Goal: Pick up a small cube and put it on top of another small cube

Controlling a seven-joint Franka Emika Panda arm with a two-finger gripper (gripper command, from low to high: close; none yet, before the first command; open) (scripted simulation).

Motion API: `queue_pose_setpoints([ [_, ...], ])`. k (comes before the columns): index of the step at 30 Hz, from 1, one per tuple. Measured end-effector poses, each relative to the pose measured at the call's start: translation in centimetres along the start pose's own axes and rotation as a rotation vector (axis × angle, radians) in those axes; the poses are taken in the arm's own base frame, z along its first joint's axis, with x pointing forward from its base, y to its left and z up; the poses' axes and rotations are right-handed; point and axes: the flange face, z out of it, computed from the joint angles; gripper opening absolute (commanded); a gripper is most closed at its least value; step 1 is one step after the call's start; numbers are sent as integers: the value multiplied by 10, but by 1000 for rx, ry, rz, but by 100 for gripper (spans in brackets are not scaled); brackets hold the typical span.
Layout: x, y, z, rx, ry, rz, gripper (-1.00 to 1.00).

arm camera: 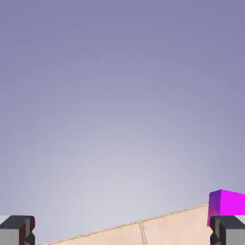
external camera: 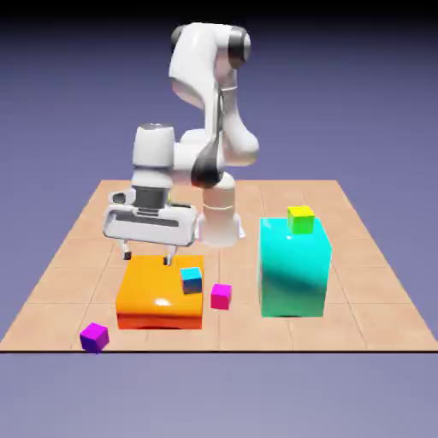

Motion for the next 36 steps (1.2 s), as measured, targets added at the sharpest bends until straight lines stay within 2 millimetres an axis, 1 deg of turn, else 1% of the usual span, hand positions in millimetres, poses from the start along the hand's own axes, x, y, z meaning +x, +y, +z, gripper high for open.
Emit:
queue_pose_setpoints([
  [2, 17, 10, 24, -41, -32, 28, 0],
  [5, 42, 30, 60, -102, -80, 74, 0],
  [11, 82, 81, 135, -217, -182, 164, 0],
  [12, 85, 87, 142, -227, -192, 172, 0],
  [13, 85, 87, 142, -227, -192, 172, 0],
  [17, 71, 100, 206, -227, -192, 172, 0],
  [18, 70, 101, 209, -227, -192, 172, -100],
  [20, 70, 101, 209, -227, -192, 172, -100],
  [24, 84, 87, 146, -227, -193, 172, -100],
  [25, 75, 70, 132, -219, -200, 123, -100],
  [28, 33, 12, 94, -192, -227, -67, -100],
  [30, 1, -22, 67, -174, -243, -194, -100],
  [33, -51, -63, 26, -147, -266, -385, -100],
  [35, -88, -85, -1, -129, -280, -513, -100],
  [36, -110, -96, -15, -120, -287, -584, -100],
])
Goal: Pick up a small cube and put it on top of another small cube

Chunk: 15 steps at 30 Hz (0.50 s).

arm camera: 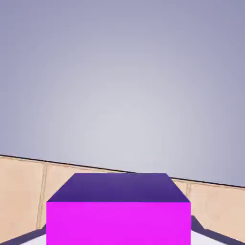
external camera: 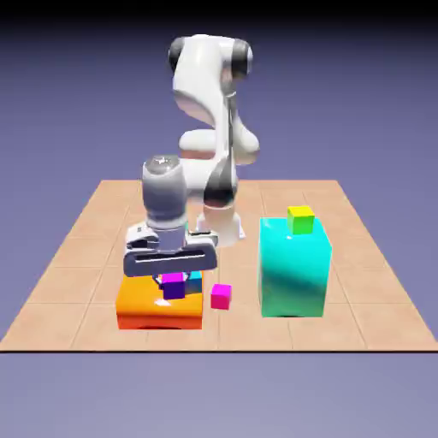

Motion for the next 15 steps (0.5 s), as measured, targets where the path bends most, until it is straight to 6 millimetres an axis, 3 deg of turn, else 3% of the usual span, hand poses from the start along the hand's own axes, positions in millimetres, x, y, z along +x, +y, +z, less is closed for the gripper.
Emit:
queue_pose_setpoints([
  [1, -18, -21, -10, 0, -2, -74, -100],
  [5, -85, -74, -47, -2, -6, -330, -100],
  [10, -175, -114, -86, -9, -8, -640, -100],
  [15, -270, -132, -117, -21, -6, -960, -100],
])
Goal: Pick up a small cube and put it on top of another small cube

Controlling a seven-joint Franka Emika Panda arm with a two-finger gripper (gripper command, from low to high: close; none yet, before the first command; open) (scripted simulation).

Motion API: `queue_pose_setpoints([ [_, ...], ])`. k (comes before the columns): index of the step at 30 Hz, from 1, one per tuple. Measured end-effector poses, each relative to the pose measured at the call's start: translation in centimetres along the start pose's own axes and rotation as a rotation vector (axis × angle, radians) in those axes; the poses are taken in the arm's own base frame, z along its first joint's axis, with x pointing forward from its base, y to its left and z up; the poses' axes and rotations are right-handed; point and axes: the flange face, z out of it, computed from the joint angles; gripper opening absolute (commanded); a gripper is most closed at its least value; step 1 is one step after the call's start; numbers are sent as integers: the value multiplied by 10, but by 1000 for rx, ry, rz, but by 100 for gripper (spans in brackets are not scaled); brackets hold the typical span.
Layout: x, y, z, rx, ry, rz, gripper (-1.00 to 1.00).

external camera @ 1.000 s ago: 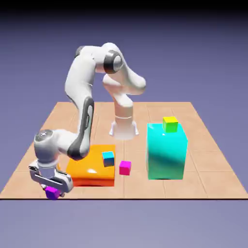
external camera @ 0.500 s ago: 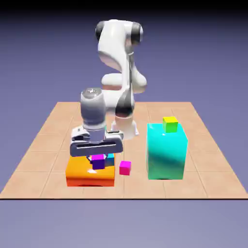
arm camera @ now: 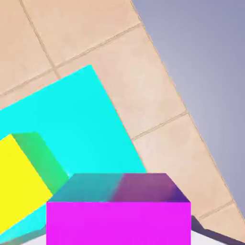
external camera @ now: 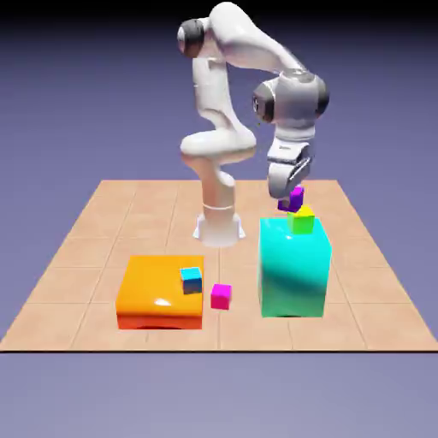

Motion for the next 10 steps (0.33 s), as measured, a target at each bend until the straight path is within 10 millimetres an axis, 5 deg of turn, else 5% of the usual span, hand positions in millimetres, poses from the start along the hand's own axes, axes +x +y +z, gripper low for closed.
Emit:
queue_pose_setpoints([
  [3, -17, -24, -8, -5, 0, -101, -100],
  [7, -16, -23, 54, -5, 0, -101, -100],
  [8, -16, -23, 62, -5, 0, -101, 100],
  [10, -16, -23, 62, -7, 1, -101, 100],
])
